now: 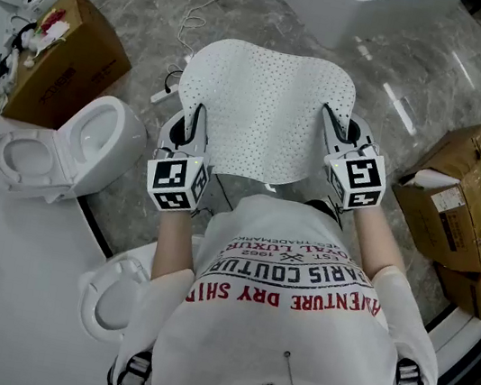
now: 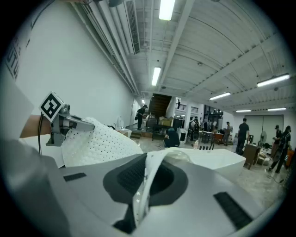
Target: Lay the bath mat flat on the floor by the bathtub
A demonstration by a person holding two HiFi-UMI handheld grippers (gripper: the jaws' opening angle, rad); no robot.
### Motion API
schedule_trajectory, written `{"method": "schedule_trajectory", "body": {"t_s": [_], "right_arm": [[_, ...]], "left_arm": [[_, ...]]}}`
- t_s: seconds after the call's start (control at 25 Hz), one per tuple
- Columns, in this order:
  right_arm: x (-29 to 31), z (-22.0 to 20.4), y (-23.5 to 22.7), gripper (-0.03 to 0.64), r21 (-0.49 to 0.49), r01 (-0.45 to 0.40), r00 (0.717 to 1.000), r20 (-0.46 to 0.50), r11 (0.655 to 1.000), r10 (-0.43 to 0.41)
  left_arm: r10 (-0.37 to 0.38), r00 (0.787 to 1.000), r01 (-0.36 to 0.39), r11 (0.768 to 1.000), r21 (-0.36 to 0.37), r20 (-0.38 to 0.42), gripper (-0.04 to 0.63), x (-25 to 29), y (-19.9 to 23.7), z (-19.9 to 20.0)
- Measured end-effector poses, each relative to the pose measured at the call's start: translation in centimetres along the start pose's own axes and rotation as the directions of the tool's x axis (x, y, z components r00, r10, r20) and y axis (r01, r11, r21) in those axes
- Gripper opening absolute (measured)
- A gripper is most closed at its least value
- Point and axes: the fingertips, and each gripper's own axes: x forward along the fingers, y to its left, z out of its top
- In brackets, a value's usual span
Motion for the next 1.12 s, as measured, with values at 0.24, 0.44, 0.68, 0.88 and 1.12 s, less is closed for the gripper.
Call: {"method": "schedule_trajectory", "body": {"t_s": [0.24,0.44,0.68,0.88,1.12], "right_arm": [[0.0,-0.1,-0.1,0.012,0.004,-0.002,1.0,-0.004,1.0,0.002],[0.2,-0.1,0.2,0.012,0.006,-0.009,1.0,-0.009,1.0,0.009],[0.7,-0.3,0.7,0.012,0.02,-0.039,0.999,-0.019,0.999,0.04],[2.0,-0.6,0.6,0.012,0.039,-0.057,0.998,-0.033,0.998,0.058],[5.7,-1.2,0.5,0.012,0.045,-0.135,0.989,-0.06,0.99,0.138]], "left_arm": [[0.006,1.0,-0.006,1.0,-0.003,0.0,0.017,0.0,0.0,-0.1],[0.01,1.0,-0.01,1.0,-0.015,0.0,0.017,-0.1,0.3,-0.3],[0.023,1.0,-0.023,0.999,-0.042,-0.004,0.017,-0.3,0.7,-0.6],[0.046,0.999,-0.047,0.997,-0.061,-0.015,0.017,-0.6,1.6,-1.2],[0.114,0.992,-0.118,0.989,-0.091,-0.051,0.017,0.4,3.8,-2.5]]}}
